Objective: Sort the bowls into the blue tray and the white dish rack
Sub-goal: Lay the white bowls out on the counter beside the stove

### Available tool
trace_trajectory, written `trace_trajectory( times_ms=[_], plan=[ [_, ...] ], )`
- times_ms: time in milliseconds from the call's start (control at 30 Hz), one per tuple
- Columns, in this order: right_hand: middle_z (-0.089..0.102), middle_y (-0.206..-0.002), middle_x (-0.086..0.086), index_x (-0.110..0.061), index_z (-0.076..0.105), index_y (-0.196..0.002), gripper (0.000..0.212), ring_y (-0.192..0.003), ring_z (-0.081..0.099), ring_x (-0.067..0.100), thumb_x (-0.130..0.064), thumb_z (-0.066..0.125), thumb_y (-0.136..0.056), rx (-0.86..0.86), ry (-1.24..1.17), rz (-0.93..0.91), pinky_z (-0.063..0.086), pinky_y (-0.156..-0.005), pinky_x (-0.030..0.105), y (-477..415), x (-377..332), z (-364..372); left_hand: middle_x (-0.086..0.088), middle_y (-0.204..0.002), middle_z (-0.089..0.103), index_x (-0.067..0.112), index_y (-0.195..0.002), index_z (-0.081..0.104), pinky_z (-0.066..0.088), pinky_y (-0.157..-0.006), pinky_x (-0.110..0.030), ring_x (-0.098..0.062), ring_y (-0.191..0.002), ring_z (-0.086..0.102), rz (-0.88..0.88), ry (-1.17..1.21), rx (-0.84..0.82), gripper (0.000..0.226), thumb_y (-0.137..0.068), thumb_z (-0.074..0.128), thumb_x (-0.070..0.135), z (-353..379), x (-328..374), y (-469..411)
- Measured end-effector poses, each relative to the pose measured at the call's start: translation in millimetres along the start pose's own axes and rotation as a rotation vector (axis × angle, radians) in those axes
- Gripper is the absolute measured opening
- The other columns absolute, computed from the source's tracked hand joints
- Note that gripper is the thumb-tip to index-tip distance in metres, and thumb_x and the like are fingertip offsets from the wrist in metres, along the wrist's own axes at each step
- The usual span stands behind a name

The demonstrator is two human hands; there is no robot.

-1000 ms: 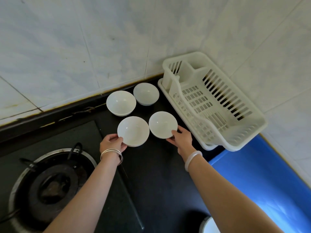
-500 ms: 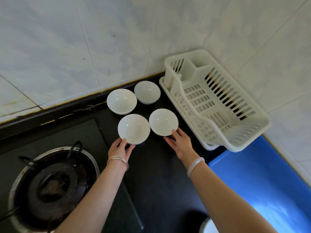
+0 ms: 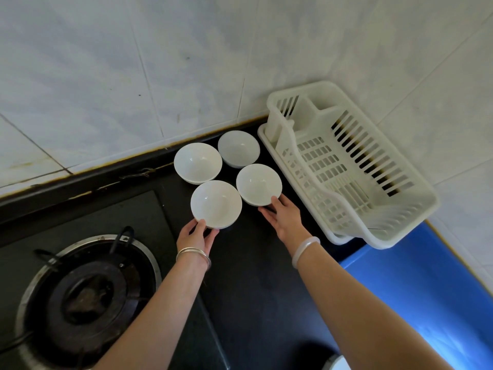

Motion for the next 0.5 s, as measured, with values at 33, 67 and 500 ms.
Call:
trace_trajectory(
  times_ms=[33, 67, 500],
  plan=[
    [0.053, -0.135, 0.016, -0.017, 0.044, -0.14, 0.046, -0.09, 0.066, 0.025, -0.01, 0.052, -0.096, -0.001, 0.002, 0.004, 0.057, -0.061, 0.025, 0.5, -0.1, -0.4, -0.012, -0.135, 0.048, 0.008, -0.12, 0.054, 0.057, -0.074, -0.037, -0.032, -0.116, 0.053, -0.003, 0.006, 0.01, 0.035, -0.086, 0.059, 0.006, -0.1, 0.0, 0.4],
    [0.054, -0.135, 0.016, -0.018, 0.043, -0.141, 0.046, -0.088, 0.066, 0.024, -0.011, 0.052, -0.096, -0.003, 0.007, 0.008, 0.057, -0.059, 0.025, 1.0, -0.3, -0.5, -0.013, -0.134, 0.048, 0.008, -0.12, 0.054, 0.057, -0.075, -0.038, -0.032, -0.116, 0.053, -0.004, 0.008, 0.018, 0.034, -0.086, 0.059, 0.006, -0.2, 0.3, 0.8],
    [0.05, -0.14, 0.01, -0.019, 0.036, -0.143, 0.047, -0.113, 0.06, 0.029, -0.032, 0.044, -0.099, -0.074, 0.304, -0.015, 0.052, -0.086, 0.037, 42.2, -10.8, -25.5, -0.014, -0.128, 0.054, 0.008, -0.131, 0.048, 0.05, -0.093, -0.033, -0.024, -0.11, 0.058, 0.092, -0.21, -0.076, 0.043, -0.089, 0.056, 0.008, -12.8, -16.9, 29.2]
  ],
)
Point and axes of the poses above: each hand's wrist, its own y-axis away from the middle knuckle, its own z-axis out of the palm, x = y × z, the point moved 1 cm from there along -y, towards the middle knuckle
